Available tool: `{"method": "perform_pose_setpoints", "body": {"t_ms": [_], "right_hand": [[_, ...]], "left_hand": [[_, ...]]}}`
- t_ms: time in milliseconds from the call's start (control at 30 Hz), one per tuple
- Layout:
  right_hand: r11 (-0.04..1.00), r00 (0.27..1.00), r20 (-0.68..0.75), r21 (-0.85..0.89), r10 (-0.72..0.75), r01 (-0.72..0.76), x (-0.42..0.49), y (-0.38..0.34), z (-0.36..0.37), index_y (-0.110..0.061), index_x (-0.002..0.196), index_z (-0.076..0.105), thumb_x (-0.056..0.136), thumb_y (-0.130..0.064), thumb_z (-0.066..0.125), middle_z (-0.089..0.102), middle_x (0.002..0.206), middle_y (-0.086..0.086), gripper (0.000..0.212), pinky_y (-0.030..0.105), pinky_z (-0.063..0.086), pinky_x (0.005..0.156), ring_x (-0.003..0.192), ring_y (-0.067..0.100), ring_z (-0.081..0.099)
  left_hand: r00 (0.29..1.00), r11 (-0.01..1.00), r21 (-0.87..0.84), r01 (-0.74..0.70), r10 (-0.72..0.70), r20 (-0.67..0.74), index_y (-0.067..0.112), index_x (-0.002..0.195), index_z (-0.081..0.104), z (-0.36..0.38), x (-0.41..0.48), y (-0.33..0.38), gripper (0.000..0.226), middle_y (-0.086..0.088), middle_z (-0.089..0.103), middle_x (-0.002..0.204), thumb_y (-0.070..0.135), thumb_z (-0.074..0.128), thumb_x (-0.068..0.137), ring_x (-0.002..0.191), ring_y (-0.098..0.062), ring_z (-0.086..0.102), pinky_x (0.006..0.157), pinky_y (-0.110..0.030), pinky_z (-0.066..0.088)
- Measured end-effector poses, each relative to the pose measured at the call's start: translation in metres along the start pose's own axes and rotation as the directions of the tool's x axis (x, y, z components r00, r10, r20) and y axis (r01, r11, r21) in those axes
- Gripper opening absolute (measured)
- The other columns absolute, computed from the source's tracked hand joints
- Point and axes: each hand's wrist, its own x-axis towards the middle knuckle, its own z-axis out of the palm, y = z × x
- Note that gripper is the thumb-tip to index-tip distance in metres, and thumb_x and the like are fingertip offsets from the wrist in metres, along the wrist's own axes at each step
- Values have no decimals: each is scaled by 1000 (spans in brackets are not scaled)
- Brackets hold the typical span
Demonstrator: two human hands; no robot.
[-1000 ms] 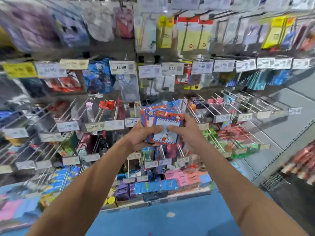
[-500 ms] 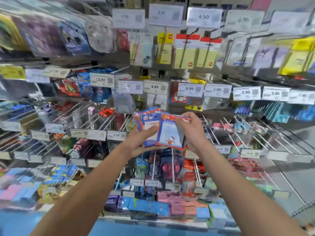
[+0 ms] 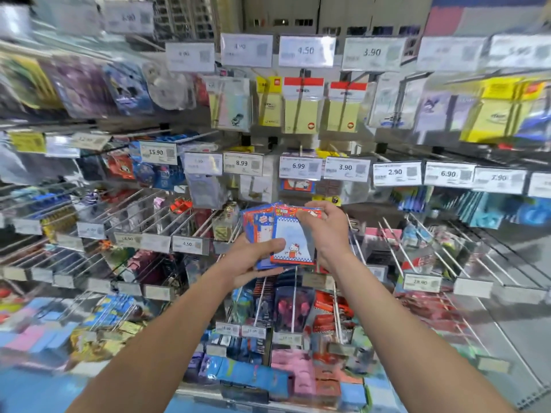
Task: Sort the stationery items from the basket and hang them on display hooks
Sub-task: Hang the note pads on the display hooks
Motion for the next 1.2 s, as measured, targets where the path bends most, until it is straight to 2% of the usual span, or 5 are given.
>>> {"method": "perform_pose_setpoints", "body": {"t_ms": [267,600,767,1000,1200], "right_hand": [[980,979,178,150,101,-129,8,-11,-4,-11,103,68,77,-7,84,74,106,22,31,57,60,86,96,39,73],[961,945,221,79,242,-264,29,-3,-50,-14,116,57,90,10,65,73,95,11,36,52,61,64,79,30,71],[976,969,157,71,193,-206,38,-4,-63,-11,111,57,89,12,66,76,88,8,33,40,60,57,77,25,75],[995,971,220,16,94,-99,33,-4,-37,-14,107,60,88,12,69,80,96,4,34,40,64,70,90,24,77],[998,980,189,-8,60,-60,38,-10,-28,-16,108,61,87,8,72,80,96,1,34,38,64,71,91,22,77]], "left_hand": [[978,986,-28,-164,159,-135,12,119,71,4,7,14,58,-14,78,109,22,91,66,95,-33,77,65,-39,63],[986,981,132,-145,154,-61,19,104,79,-24,2,38,26,-14,76,117,21,86,78,105,-28,75,81,-39,64],[986,987,55,-150,145,83,10,118,71,-36,-13,73,86,-18,73,123,38,105,44,111,-31,73,81,-42,64],[961,967,-140,-215,235,146,7,122,67,-1,-9,110,97,-16,73,121,30,108,36,108,-31,73,90,-50,61],[953,931,-284,-229,274,130,13,102,82,3,-6,121,49,-12,78,109,17,98,56,98,-29,77,73,-45,64]]}}
